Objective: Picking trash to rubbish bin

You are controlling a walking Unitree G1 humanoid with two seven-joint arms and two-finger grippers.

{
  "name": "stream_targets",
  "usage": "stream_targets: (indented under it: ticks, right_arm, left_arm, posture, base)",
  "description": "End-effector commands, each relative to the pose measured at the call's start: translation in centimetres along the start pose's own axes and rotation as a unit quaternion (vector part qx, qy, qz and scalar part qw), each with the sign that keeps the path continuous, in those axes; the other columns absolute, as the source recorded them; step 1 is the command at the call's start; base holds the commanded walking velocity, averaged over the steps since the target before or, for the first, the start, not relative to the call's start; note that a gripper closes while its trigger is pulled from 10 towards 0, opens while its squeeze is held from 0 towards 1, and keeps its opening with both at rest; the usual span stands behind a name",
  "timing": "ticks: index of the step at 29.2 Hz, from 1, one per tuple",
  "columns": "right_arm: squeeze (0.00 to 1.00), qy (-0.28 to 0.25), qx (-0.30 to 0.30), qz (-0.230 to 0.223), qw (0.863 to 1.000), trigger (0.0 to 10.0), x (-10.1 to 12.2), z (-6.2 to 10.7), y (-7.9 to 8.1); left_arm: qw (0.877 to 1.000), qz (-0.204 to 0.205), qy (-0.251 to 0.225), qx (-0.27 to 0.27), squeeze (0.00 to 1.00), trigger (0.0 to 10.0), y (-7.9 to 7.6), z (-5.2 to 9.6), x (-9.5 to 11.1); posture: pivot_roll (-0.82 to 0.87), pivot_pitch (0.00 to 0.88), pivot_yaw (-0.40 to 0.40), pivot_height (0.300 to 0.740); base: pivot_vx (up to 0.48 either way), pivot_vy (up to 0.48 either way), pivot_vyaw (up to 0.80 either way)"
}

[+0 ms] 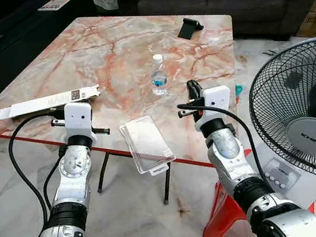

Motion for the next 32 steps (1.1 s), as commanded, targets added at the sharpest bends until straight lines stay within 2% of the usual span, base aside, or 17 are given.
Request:
stream_targets:
  ticks: [1, 27, 32]
  right_arm:
    - [0.00, -0.010, 0.003, -0.002, 1.000, 10.0, 0.45, -0.03, 0.06]
    - [0.00, 0.002, 0.012, -0.001, 1.000, 10.0, -0.13, 0.13, 0.46]
    - [0.00, 0.004, 0.014, -0.001, 1.000, 10.0, -0.19, 0.10, 0.51]
  left_arm:
    - [1.000, -0.001, -0.004, 0.006, 0.00, 10.0, 0.26, -0.21, 0.14]
    - [1.000, 0.015, -0.003, 0.000, 0.00, 10.0, 0.03, -0.31, -0.11]
    - [1.000, 0.014, -0.005, 0.005, 0.00, 10.0, 0.31, -0.18, -0.15]
  posture:
    - [0.02, 0.011, -0.007, 0.740]
    - [0.03, 0.000, -0.016, 0.740]
    - [0.03, 0.000, -0.021, 0.740]
  base:
    - [0.000, 0.000, 0.00]
    - [0.000, 0.000, 0.00]
    - [-0.182, 0.000, 0.00]
Point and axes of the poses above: a point about 5 cm out from each wrist's last joint towards the gripper, its own z axis pointing back from the gripper into the wrist, its own x axis along the axis of the wrist's last joint, y = z × x, the point moved 6 cm from there along -z, pointing out of the wrist towards the gripper, and after that the axes turned 14 degrees about -z, right-handed, at the moved point
